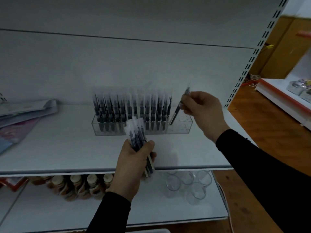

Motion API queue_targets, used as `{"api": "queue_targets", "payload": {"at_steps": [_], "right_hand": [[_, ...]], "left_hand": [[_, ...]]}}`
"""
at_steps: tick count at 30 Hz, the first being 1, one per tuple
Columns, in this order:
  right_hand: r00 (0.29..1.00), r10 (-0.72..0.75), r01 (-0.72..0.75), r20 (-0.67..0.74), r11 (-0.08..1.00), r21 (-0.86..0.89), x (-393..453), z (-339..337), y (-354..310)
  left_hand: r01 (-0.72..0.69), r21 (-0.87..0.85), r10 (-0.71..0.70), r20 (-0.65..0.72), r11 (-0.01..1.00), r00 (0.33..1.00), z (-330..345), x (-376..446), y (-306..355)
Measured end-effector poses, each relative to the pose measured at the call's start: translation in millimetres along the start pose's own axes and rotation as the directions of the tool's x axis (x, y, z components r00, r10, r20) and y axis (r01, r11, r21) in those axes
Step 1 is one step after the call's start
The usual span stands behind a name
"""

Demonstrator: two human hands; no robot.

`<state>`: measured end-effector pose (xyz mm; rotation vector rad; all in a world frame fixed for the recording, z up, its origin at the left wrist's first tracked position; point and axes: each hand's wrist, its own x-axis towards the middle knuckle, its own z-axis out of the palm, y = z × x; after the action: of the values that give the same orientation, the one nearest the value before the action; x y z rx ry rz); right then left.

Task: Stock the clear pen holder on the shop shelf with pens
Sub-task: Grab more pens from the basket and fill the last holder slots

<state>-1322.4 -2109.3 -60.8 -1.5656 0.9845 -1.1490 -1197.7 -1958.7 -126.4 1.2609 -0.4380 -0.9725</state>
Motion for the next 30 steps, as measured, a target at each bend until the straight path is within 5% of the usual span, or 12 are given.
{"api": "queue_targets", "payload": {"at_steps": [5,16,30], "right_hand": [[0.986,-0.146,0.126,-0.076,0.967,-0.222,14.5,0.7,5.7],[0.976,-0.219,0.2,-0.006,0.901,-0.384,19.5,17.8,8.0],[0.986,-0.158,0.167,0.058,0.87,-0.465,13.8,25.3,30.0]], "left_hand": [[-0.002,-0.002,0.002,-0.01,1.0,1.0,-0.5,0.1,1.2],[0.002,-0.016,-0.003,-0.033,1.0,0.999,-2.6,2.6,0.9],[0.006,0.001,-0.006,-0.024,1.0,1.0,-4.9,2.6,2.5]]}}
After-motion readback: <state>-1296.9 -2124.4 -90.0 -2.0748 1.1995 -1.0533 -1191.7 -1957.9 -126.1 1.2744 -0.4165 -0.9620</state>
